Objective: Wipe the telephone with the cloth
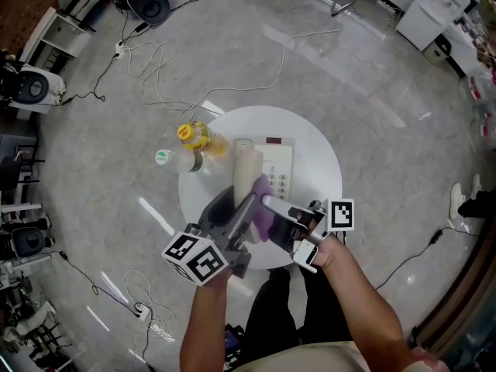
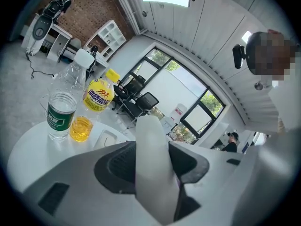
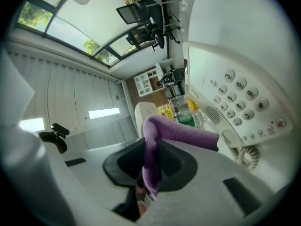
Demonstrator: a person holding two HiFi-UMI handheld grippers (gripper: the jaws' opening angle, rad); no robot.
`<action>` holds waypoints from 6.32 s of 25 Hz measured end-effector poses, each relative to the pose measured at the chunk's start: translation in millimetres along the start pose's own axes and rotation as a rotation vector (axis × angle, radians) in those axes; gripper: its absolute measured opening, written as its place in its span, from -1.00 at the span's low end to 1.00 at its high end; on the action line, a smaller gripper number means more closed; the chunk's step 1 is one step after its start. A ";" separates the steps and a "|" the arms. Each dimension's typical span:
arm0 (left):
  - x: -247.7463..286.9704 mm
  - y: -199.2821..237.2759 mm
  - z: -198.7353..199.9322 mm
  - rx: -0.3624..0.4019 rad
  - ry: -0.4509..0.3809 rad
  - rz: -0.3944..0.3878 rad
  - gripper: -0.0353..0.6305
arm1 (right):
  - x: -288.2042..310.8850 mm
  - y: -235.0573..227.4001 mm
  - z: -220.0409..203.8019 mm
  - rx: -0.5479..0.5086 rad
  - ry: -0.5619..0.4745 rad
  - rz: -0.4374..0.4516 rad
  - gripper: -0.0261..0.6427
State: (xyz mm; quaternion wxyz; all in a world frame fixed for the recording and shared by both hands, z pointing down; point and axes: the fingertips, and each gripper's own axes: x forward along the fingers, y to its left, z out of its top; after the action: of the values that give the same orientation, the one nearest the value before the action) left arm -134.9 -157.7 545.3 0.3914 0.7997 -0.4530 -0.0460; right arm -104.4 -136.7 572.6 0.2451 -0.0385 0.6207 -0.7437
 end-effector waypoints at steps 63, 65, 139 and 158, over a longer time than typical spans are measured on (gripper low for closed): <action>0.1 11.9 -23.0 0.117 0.127 0.109 -0.27 | 43.4 53.8 9.5 -1.234 0.467 -0.553 -0.77; 0.9 13.9 -22.5 0.107 0.122 0.111 -0.27 | 43.1 53.7 5.0 -1.189 0.466 -0.526 -0.77; 20.2 93.6 -43.0 0.532 0.206 0.450 -0.24 | -138.0 -82.3 15.3 -1.369 0.723 -1.151 -0.35; -151.2 -63.7 131.0 0.630 -0.121 0.306 -0.63 | -61.2 167.5 -10.8 -1.582 0.188 -0.907 -0.94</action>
State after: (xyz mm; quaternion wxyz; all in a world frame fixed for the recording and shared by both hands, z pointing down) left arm -235.7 -101.2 370.0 0.1005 0.7998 -0.5818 0.1079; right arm -1.6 -120.0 427.4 -0.2199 -0.3744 0.8918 -0.1270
